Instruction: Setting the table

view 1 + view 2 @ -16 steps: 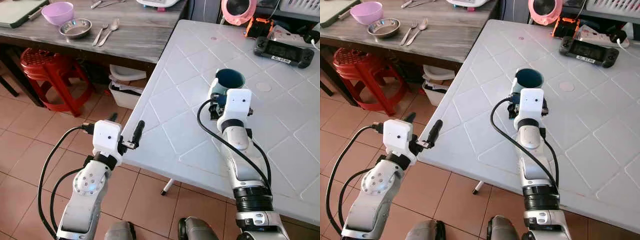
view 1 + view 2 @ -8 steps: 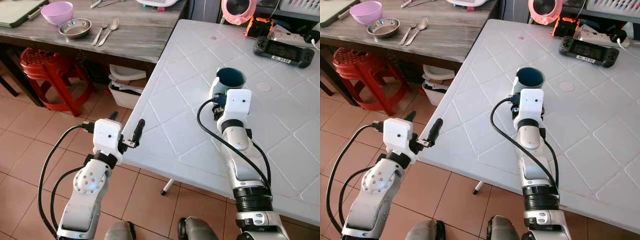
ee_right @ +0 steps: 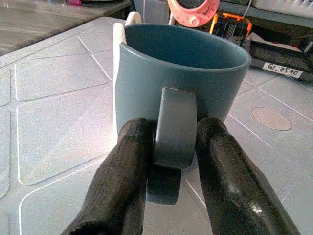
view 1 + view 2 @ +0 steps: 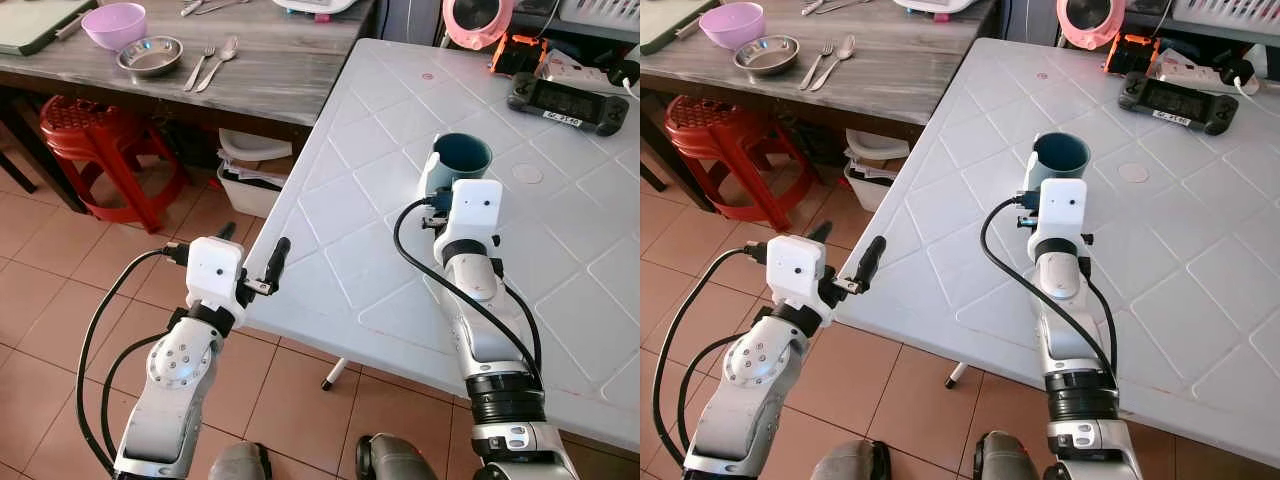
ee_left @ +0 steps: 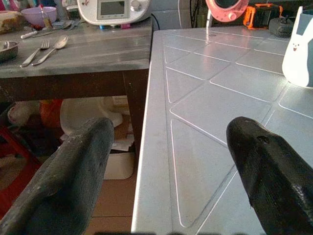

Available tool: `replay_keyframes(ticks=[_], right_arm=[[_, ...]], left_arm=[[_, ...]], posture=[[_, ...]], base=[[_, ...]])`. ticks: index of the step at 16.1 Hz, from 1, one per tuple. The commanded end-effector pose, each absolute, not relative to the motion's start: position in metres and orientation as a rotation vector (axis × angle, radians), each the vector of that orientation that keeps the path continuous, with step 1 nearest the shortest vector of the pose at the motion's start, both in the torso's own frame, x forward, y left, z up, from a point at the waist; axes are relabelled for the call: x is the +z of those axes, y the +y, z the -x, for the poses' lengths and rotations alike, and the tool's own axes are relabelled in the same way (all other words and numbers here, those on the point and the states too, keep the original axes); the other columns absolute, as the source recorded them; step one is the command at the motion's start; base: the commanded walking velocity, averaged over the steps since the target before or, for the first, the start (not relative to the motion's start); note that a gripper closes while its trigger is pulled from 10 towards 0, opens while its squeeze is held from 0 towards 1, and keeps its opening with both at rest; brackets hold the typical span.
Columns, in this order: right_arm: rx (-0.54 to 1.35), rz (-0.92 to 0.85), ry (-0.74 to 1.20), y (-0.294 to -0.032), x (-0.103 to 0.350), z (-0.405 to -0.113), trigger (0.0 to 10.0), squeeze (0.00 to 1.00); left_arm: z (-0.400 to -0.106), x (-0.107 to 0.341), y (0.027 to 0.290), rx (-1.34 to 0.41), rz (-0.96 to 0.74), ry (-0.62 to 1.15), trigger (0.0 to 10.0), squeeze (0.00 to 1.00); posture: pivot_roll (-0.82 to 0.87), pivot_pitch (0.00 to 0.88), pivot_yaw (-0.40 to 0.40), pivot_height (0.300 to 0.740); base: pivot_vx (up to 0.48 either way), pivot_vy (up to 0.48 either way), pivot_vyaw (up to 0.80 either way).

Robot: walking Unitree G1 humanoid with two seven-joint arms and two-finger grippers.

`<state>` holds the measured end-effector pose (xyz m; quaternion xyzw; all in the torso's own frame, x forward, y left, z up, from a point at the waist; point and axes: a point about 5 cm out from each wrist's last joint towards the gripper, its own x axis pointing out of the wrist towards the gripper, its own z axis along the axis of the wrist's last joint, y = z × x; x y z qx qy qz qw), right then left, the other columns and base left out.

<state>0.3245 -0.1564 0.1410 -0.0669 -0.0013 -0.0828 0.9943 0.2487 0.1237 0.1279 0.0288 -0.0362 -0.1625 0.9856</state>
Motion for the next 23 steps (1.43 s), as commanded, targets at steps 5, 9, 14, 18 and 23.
replay_keyframes(ticks=[5, 9, 14, 18, 23], right_arm=[[-0.168, 0.149, -0.016, -0.158, 0.142, -0.325, 0.0, 0.0], [-0.184, 0.134, -0.035, -0.162, 0.141, -0.314, 2.2, 0.0], [-0.216, 0.11, -0.065, -0.175, 0.139, -0.292, 10.0, 0.0], [-0.215, 0.114, -0.069, -0.176, 0.136, -0.286, 10.0, 0.0], [-0.178, 0.116, -0.11, -0.165, 0.144, -0.29, 10.0, 0.0]], left_arm=[[-0.252, 0.121, 0.127, -0.267, -0.095, -0.033, 10.0, 0.0], [-0.254, 0.12, 0.128, -0.249, -0.07, -0.032, 10.0, 0.0], [-0.266, 0.12, 0.127, -0.234, -0.046, -0.052, 10.0, 0.0], [-0.278, 0.125, 0.123, -0.241, -0.041, -0.084, 10.0, 0.0], [-0.285, 0.128, 0.123, -0.251, -0.066, -0.116, 10.0, 0.0]], posture=[[0.05, 0.111, 0.031, 0.74], [0.04, 0.073, 0.027, 0.74], [0.01, 0.032, 0.026, 0.74], [0.0, 0.019, 0.034, 0.74], [0.0, 0.003, 0.038, 0.74]], base=[[0.0, 0.0, 0.0], [0.0, 0.0, 0.0], [0.0, 0.462, -0.27], [0.0, 0.48, -0.72], [0.055, 0.443, 0.0]])
